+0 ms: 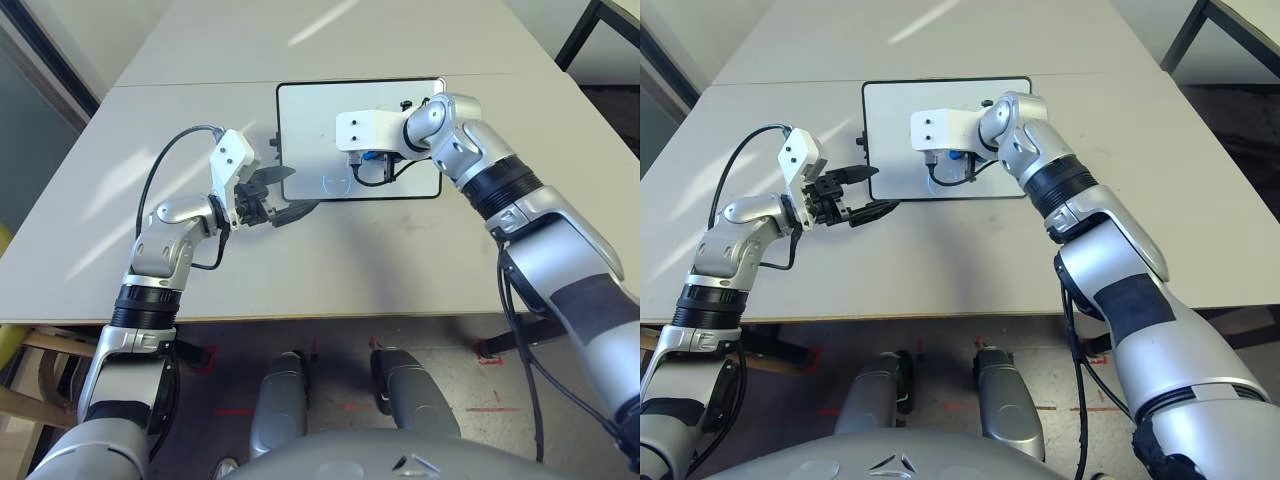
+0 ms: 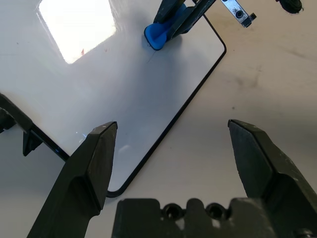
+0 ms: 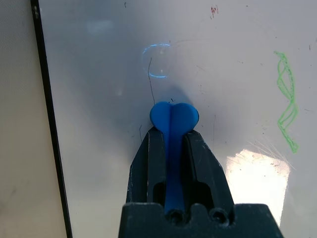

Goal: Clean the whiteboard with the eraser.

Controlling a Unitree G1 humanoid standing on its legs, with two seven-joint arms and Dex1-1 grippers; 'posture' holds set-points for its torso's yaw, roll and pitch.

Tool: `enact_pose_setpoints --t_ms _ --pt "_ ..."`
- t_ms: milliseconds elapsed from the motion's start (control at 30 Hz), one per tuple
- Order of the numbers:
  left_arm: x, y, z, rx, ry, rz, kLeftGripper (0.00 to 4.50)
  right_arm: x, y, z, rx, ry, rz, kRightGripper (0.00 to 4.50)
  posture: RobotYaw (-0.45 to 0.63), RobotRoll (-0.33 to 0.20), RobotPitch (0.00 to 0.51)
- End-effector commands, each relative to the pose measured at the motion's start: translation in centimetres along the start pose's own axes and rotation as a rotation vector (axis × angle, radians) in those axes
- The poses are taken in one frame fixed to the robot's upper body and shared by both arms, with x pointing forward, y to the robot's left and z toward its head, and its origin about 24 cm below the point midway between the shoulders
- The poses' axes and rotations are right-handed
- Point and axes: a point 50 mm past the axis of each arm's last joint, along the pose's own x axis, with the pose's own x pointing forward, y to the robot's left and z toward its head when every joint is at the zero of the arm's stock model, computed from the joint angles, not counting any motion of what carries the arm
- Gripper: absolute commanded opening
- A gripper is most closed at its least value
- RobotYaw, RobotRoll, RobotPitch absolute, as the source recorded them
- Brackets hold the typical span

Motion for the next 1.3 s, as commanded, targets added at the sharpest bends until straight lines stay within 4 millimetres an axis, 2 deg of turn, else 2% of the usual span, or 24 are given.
enact_pose_setpoints --t_ms 33,533,700,933,1133,1300 --pt "0.1 -0.1 0.1 0.005 -0.010 -0.006 4.50 0.4 1.0 -2.5 0.018 0.092 0.044 0.22 -0.12 0.000 0.136" --pt "0.1 0.0 0.2 0.004 -0.008 -0.009 4.50 -0.5 1.4 -5.8 0.045 0.177 0.060 0.22 -0.13 0.000 0.142" --pt "0.1 0.0 0.2 0.005 -0.008 -0.009 4.50 -0.9 1.2 -6.4 0.051 0.190 0.052 0.22 -0.13 0.000 0.141" --pt "0.2 0.0 0.2 0.005 -0.010 -0.011 4.50 -2.2 -0.4 -5.5 0.057 0.151 0.015 0.22 -0.13 0.000 0.140" --pt "0.2 0.0 0.2 0.005 -0.011 -0.011 4.50 -4.1 -2.9 -3.2 0.075 0.064 -0.020 0.22 -0.13 0.000 0.137" --pt "0.1 0.2 0.3 0.008 -0.011 -0.004 4.50 -4.7 -4.2 -2.1 0.094 0.028 -0.048 0.22 -0.13 0.000 0.134"
